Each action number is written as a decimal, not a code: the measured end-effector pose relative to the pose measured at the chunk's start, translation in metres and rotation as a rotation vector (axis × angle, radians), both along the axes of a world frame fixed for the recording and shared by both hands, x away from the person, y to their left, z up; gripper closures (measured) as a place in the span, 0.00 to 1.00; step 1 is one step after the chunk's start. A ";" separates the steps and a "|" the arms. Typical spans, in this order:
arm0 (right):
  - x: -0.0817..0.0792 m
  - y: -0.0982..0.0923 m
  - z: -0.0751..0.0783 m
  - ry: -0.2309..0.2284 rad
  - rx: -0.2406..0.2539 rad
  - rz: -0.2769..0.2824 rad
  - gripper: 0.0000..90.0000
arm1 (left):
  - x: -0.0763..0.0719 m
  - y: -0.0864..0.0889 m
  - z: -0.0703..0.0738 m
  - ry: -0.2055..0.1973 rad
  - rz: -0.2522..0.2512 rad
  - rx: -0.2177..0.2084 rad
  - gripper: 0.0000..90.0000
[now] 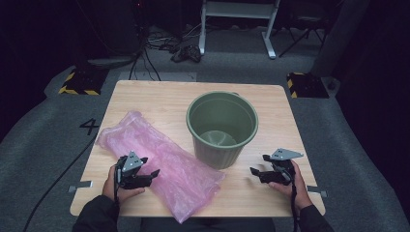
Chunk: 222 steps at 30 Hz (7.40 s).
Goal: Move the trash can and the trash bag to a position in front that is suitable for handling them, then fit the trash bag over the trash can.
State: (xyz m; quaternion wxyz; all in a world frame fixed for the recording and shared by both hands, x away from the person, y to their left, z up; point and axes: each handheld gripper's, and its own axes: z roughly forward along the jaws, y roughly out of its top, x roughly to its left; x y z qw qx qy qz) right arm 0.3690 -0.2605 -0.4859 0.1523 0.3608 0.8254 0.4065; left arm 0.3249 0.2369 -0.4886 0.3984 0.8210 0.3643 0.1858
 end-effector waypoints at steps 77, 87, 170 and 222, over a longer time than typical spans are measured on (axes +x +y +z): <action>-0.003 -0.046 -0.007 0.027 -0.043 -0.092 0.25 | -0.022 -0.067 -0.012 0.052 -0.234 0.102 0.24; 0.000 -0.050 -0.009 0.028 -0.040 -0.110 0.25 | -0.015 -0.071 -0.014 0.083 -0.228 0.068 0.26; 0.012 -0.034 -0.015 0.033 -0.087 -0.099 0.22 | -0.010 0.006 0.029 -0.160 0.129 -0.106 1.00; 0.010 -0.035 -0.015 0.033 -0.084 -0.103 0.22 | -0.041 0.047 0.114 -0.413 0.132 -0.362 1.00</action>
